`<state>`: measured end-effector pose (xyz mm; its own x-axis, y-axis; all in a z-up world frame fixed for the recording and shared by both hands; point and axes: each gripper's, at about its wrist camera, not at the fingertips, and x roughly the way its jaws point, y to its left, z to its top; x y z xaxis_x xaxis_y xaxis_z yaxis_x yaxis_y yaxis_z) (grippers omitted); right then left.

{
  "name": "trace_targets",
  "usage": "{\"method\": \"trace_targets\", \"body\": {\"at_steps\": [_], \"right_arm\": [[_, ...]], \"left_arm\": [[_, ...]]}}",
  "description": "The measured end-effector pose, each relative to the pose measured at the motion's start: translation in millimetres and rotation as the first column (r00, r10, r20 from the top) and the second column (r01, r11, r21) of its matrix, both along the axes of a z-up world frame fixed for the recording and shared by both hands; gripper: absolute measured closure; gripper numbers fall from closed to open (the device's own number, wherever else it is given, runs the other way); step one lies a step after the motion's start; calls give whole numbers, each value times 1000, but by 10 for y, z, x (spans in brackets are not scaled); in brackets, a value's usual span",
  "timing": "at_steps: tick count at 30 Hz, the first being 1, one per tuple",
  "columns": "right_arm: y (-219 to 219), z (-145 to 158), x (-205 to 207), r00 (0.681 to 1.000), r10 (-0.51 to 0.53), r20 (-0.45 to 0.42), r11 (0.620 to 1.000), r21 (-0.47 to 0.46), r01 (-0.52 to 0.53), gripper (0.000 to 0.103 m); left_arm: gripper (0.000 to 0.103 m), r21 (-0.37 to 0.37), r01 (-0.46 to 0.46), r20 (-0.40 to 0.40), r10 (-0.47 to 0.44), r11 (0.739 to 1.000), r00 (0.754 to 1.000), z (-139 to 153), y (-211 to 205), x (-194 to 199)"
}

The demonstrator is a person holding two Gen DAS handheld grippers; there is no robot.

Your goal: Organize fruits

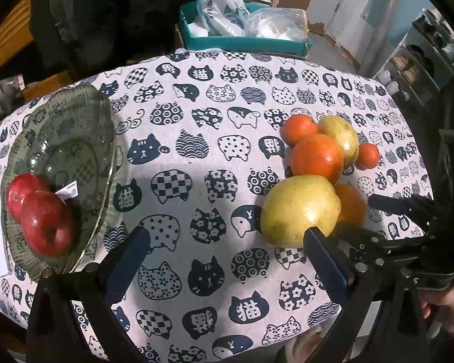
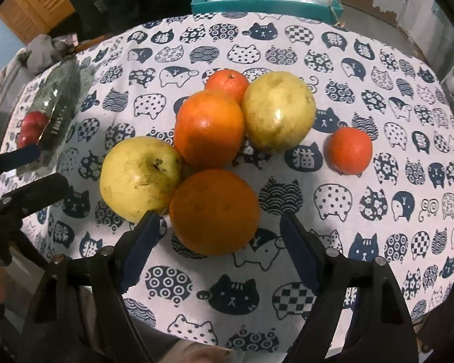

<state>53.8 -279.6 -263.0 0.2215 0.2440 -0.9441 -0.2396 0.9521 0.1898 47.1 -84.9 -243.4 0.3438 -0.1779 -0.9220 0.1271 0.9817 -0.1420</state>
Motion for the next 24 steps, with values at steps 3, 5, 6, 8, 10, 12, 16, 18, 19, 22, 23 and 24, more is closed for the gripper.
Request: {"method": "trace_targets", "body": {"at_steps": [3, 5, 6, 8, 10, 12, 16, 18, 19, 22, 23, 24], "right_arm": [[11, -11, 1, 1000, 16, -10, 1000, -3, -16, 37], [22, -33, 6, 1000, 19, -15, 1000, 11, -18, 39], [29, -47, 11, 1000, 21, -18, 1000, 14, -21, 39], [29, -40, 10, 1000, 26, -12, 1000, 14, -26, 41], [-1, -30, 6, 1000, 18, -16, 1000, 23, -18, 43], [-52, -17, -3, 1000, 2, -5, 1000, -5, -2, 43], [-216, 1, 10, 999, -48, 18, 997, -56, 49, 43], [-312, 1, 27, 996, -79, 30, 993, -81, 81, 43], [-360, 0, 37, 995, -93, 35, 992, -88, 96, 43], [-424, -5, 45, 993, -111, 44, 989, -90, 114, 43], [-437, -5, 47, 992, -114, 46, 990, -82, 117, 43], [-447, -7, 52, 992, -117, 47, 990, -77, 121, 43]], "left_arm": [[1, 1, 8, -2, -8, 1000, 1000, -9, -36, 4], [1, 2, 18, -5, -18, 1000, 1000, -19, -69, 12], [1, 4, 23, -6, -23, 1000, 1000, -24, -88, 14], [1, 5, 32, -7, -32, 999, 999, -32, -117, 18], [1, 3, 38, -9, -38, 999, 999, -36, -139, 23], [1, 1, 45, -13, -45, 999, 999, -46, -170, 33], [1, -9, 63, -19, -63, 998, 998, -65, -261, 61], [1, -10, 82, -22, -82, 997, 996, -80, -336, 68], [1, -11, 92, -24, -92, 996, 995, -91, -379, 69], [1, -13, 130, -40, -130, 991, 991, -143, -507, 62], [1, -13, 140, -43, -141, 990, 989, -162, -550, 56], [1, -13, 153, -49, -154, 988, 987, -185, -600, 51]]}}
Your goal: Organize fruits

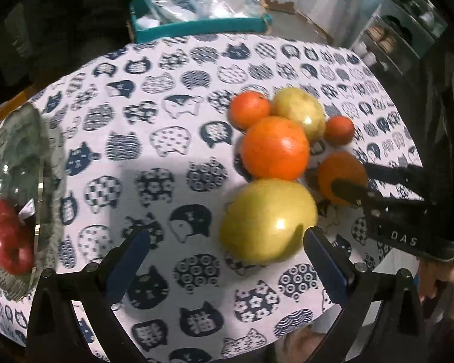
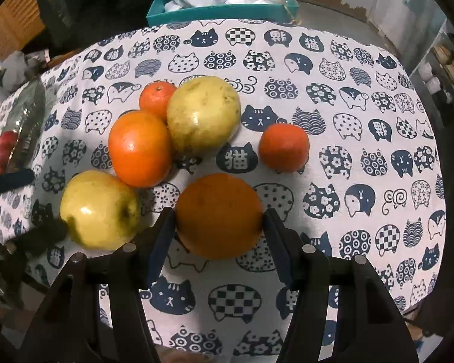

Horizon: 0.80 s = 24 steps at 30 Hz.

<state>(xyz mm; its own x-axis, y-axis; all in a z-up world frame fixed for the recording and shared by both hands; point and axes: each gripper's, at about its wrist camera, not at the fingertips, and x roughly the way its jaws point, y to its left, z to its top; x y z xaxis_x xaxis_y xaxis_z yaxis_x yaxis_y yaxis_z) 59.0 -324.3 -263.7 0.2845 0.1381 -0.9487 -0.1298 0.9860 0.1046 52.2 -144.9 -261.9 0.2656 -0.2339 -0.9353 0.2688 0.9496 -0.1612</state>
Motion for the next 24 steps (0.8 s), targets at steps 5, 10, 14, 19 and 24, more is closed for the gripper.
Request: {"method": "trace_targets", "body": {"at_steps": [5, 10, 14, 19, 24], "right_arm": [[-35, -6, 22, 1000, -17, 16, 1000, 26, 17, 42], [-99, -19, 55, 999, -34, 11, 997, 63, 33, 40], [-117, -65, 54, 999, -33, -7, 995, 90, 34, 37], [-152, -112, 77, 999, -43, -16, 990, 133, 45, 37], [-187, -136, 132, 998, -55, -29, 985, 162, 59, 37]], "left_arm": [[1, 15, 20, -19, -20, 1000, 1000, -91, -151, 10], [1, 1, 5, -57, -5, 1000, 998, -225, -220, 65], [1, 5, 11, -73, -11, 1000, 997, -300, -306, 96], [6, 1, 11, -105, -11, 1000, 994, -384, -366, 142], [17, 21, 19, -105, -17, 1000, 994, -424, -375, 165]]}}
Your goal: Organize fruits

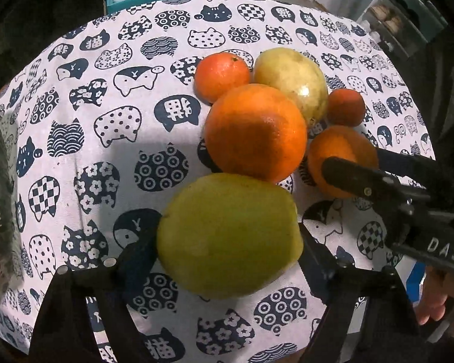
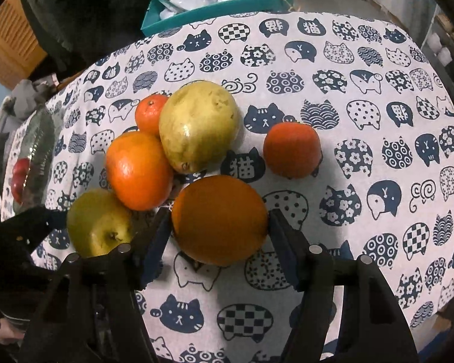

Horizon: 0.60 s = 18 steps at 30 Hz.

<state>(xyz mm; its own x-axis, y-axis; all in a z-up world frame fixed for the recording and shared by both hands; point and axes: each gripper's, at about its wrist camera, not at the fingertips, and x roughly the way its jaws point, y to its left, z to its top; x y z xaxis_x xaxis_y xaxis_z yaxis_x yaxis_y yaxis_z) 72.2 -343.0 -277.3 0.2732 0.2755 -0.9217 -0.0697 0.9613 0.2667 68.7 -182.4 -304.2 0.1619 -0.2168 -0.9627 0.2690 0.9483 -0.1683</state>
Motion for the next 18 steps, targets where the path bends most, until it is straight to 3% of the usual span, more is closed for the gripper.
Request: {"method": "trace_targets", "body": {"at_steps": [14, 18], "right_arm": [[98, -65, 47, 999, 30, -41, 1000, -5, -30, 37], [161, -32, 4, 998, 55, -20, 997, -49, -56, 39]], "left_arm": [[17, 20, 2, 36, -3, 1000, 999, 90, 130, -93], [17, 24, -9, 57, 7, 1000, 998, 175, 188, -118]]}}
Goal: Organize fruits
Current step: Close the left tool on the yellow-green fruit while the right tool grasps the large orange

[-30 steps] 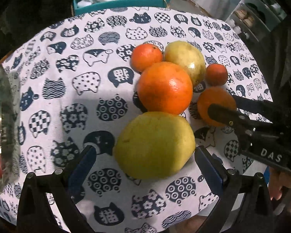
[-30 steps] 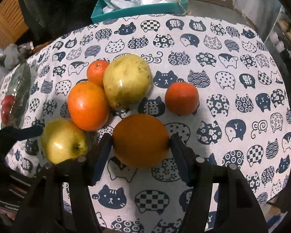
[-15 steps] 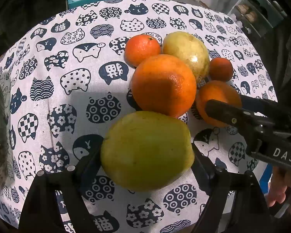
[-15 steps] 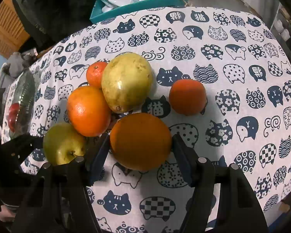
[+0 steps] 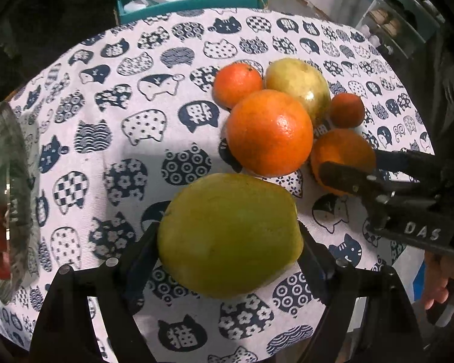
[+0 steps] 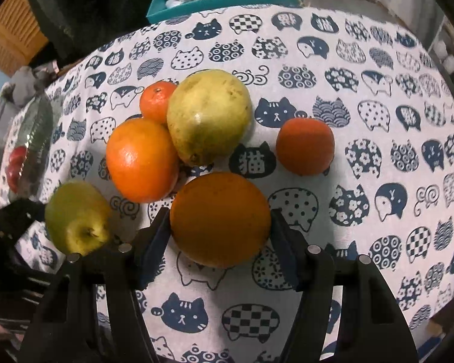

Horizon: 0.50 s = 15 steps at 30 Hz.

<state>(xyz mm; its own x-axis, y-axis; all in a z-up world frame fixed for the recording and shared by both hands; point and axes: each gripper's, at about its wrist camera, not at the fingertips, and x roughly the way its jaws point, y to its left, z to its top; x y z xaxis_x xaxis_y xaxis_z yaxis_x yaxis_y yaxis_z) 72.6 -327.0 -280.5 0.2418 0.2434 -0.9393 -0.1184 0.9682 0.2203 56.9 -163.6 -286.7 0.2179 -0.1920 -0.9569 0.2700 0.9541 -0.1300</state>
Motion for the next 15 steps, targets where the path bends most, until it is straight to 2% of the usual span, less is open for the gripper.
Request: {"method": "trace_targets", "body": {"at_steps": [7, 15], "right_arm": [[61, 86, -92, 999, 2, 53, 998, -67, 2, 40], [93, 419, -180, 989, 9, 149, 995, -98, 5, 40]], "left_arm": [[17, -12, -27, 55, 28, 1000, 998, 256, 147, -27], [17, -30, -46, 121, 49, 998, 991, 550, 243, -47]]}}
